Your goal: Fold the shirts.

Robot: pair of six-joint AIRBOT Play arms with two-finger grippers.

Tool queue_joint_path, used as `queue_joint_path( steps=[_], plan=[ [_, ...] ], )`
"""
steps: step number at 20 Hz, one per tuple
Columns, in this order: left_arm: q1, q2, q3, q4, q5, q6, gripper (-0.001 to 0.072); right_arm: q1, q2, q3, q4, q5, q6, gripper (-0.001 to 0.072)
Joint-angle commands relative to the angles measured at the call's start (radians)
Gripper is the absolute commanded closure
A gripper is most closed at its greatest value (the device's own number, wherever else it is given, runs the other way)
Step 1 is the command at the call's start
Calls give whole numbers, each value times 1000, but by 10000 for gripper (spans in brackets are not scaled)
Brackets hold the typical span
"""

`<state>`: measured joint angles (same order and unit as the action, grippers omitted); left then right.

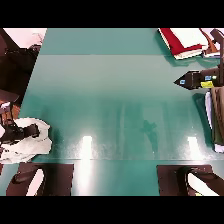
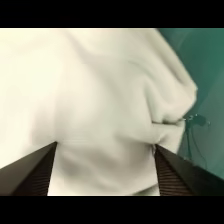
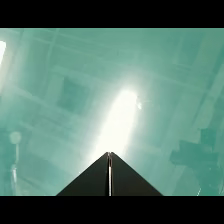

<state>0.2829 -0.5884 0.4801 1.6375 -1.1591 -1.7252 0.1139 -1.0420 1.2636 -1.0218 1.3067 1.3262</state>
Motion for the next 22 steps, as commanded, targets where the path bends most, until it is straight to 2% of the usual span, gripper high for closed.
queue_joint_path(
  steps=[1, 2, 3, 4, 7, 9, 12, 14, 18, 22],
  plan=[
    [6, 0, -59, 28, 82, -59, 85, 1, 0, 0, 1, 6, 0, 697],
    [6, 1, -42, 28, 82, -54, 395, 1, 0, 0, 1, 5, 0, 697],
    [6, 0, -20, 27, 84, -44, 646, 1, 0, 0, 1, 2, 0, 697],
    [6, 0, 13, 21, 86, -18, 676, 0, 0, 0, 1, 2, 0, 697],
    [6, 0, 183, -56, 66, 100, 684, 0, 0, 0, 1, -2, 0, 697],
    [5, -2, 353, -216, 43, 224, 685, -5, 0, 15, 1, -19, 0, 697],
    [-79, -58, 652, -420, -31, 318, 685, -36, 0, 106, 2, -48, 1, 697],
    [-211, -153, 871, -479, -106, 339, 685, -63, 0, 190, 2, -61, 1, 697],
    [-571, -415, 1246, -479, -210, 339, 685, -97, 0, 335, 2, -66, 1, 697],
    [-840, -663, 1381, -468, -211, 372, 684, -103, 0, 420, 2, -50, 1, 697]
  ],
)
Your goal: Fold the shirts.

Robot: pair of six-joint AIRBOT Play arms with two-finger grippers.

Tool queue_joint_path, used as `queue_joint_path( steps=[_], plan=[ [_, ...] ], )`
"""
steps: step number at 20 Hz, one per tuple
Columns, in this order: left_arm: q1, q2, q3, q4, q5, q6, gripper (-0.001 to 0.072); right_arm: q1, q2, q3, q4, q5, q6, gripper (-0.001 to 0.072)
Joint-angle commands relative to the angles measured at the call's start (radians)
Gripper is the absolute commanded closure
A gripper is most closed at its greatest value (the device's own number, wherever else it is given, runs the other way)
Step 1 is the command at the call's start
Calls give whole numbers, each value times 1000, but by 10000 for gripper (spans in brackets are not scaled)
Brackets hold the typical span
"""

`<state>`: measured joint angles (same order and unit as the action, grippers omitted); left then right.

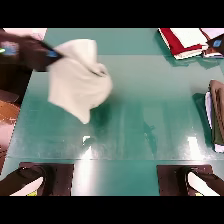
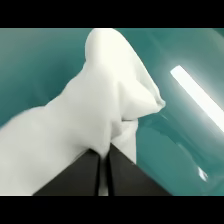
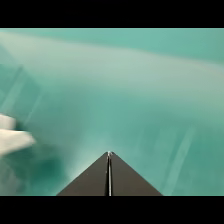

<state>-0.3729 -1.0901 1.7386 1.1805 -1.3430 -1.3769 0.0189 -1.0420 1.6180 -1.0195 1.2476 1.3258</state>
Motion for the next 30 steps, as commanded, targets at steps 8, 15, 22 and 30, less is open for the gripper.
queue_joint_path(
  steps=[8, 15, 22, 30],
  plan=[
    [-380, -489, 123, -58, 53, 24, -3, -8, 0, 76, -5, 36, 1, 697],
    [-86, -545, 123, -29, 143, 4, -3, -8, 0, 75, -4, 55, 1, 697],
    [115, -811, 123, -129, 240, -35, -3, -8, 0, 75, -4, 91, 1, 697],
    [116, -945, 124, -296, 393, 52, -1, 20, -82, 76, -1, 159, 2, 697]
  ],
)
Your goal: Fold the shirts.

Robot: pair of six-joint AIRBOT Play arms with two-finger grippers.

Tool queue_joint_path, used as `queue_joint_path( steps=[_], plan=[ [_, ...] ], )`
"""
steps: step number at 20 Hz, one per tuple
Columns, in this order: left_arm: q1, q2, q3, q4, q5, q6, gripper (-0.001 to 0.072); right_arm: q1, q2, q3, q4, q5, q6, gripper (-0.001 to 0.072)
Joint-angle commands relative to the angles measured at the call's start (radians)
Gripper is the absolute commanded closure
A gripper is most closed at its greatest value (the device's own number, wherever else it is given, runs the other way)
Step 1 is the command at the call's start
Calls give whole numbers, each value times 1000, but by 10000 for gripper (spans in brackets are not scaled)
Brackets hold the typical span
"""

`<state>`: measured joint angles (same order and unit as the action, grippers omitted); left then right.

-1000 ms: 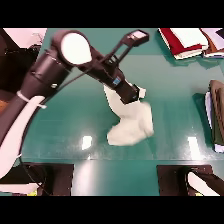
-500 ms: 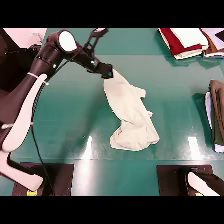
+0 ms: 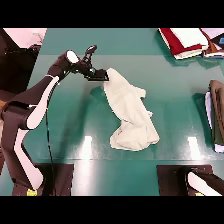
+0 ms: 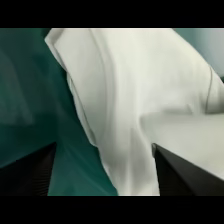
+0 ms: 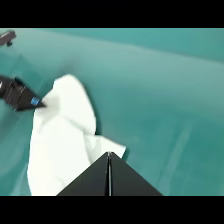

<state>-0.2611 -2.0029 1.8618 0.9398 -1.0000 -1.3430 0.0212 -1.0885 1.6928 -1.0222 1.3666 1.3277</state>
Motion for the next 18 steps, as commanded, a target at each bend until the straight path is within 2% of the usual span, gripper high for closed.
queue_joint_path(
  steps=[1, 3, 4, 5, 7, 9, 11, 13, 14, 15, 16, 17, 18],
  plan=[
    [-1, -32, 1, -63, 62, 30, 31, 31, -53, 1, 2, 44, 0, 697],
    [-16, -32, 1, -70, 80, 47, 396, 57, -83, 1, 1, 43, 0, 697],
    [-21, -32, 1, -72, 87, 52, 633, 68, -98, 1, 0, 44, 0, 697],
    [-21, -32, 11, -71, 71, 61, 684, 70, -110, 1, 0, 52, 0, 697],
    [0, -6, 38, -14, -11, 59, 686, 67, -132, 0, -2, 108, 0, 697],
    [29, 73, 47, 162, -60, 31, 686, 50, -150, -23, 0, 173, 0, 697],
    [68, 173, 47, 297, -108, -13, 686, 34, -148, -126, 2, 174, 0, 697],
    [106, 259, 47, 344, -195, -7, 685, 26, -149, -271, 2, 154, -1, 687],
    [119, 293, 47, 345, -257, 14, 685, 27, -150, -359, 2, 124, -2, 458],
    [124, 313, 47, 343, -316, 25, 684, 31, -152, -451, 13, 69, -10, 112],
    [124, 328, 46, 343, -366, 35, 684, 40, -156, -530, 31, -3, -18, 69],
    [124, 334, 46, 340, -397, 38, 684, 52, -169, -594, 61, -71, -55, 97],
    [121, 335, 45, 330, -405, 38, 684, 74, -194, -643, 106, -127, -109, 161]
  ],
)
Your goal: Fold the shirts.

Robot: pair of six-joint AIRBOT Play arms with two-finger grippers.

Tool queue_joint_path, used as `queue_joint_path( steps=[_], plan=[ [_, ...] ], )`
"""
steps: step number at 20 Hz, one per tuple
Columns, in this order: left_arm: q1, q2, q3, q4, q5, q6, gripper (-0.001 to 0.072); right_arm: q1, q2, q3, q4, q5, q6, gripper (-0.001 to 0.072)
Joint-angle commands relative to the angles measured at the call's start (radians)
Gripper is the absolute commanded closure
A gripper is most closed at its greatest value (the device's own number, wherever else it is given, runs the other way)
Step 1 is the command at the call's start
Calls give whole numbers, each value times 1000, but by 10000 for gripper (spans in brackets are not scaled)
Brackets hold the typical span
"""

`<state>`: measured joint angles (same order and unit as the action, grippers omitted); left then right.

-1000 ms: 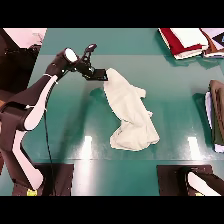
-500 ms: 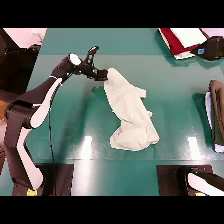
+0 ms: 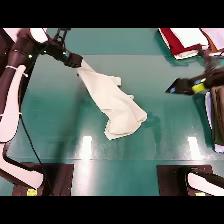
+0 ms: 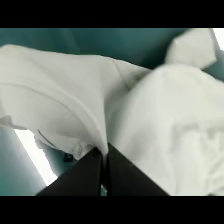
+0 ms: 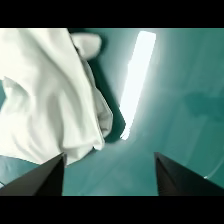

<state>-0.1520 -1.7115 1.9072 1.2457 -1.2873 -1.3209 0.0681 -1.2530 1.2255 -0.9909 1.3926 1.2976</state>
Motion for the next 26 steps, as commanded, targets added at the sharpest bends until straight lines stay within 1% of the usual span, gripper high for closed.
queue_joint_path(
  steps=[1, 4, 7, 9, 10, 11, 12, 13, 14, 15, 17, 20, 23, 26],
  plan=[
    [12, 44, -2, 9, -116, 12, 684, 46, -61, -203, 114, -182, -111, 160],
    [13, 44, -3, -4, -98, 11, 684, 108, -195, -208, 195, -193, -173, 160],
    [13, 44, -3, -4, -96, 11, 684, 158, -307, -158, 205, -180, -182, 160],
    [13, 44, -3, -4, -97, 11, 684, 182, -359, -119, 222, -140, -182, 162],
    [13, 44, -3, -3, -97, 11, 684, 193, -375, -103, 233, -113, -185, 244],
    [13, 44, -3, -3, -99, 11, 684, 204, -383, -88, 230, -89, -196, 425],
    [13, 44, -3, -3, -102, 11, 684, 213, -386, -78, 230, -76, -207, 560],
    [13, 45, -3, -3, -104, 11, 684, 212, -385, -69, 230, -70, -208, 663],
    [13, 47, -3, -3, -106, 6, 684, 212, -385, -53, 230, -59, -207, 698],
    [13, 59, -1, 10, -102, -14, 685, 203, -378, -32, 230, -48, -205, 698],
    [16, 121, -1, 54, -69, -37, 685, 169, -324, 24, 229, -51, -158, 699],
    [16, 293, -1, 151, 8, -37, 684, 76, -186, 193, 228, -72, -83, 699],
    [15, 497, -1, 160, 77, -33, 684, -5, -39, 415, 229, -109, -75, 699],
    [15, 675, -1, 156, 126, -33, 684, -50, 62, 615, 227, -110, -75, 699]
  ],
)
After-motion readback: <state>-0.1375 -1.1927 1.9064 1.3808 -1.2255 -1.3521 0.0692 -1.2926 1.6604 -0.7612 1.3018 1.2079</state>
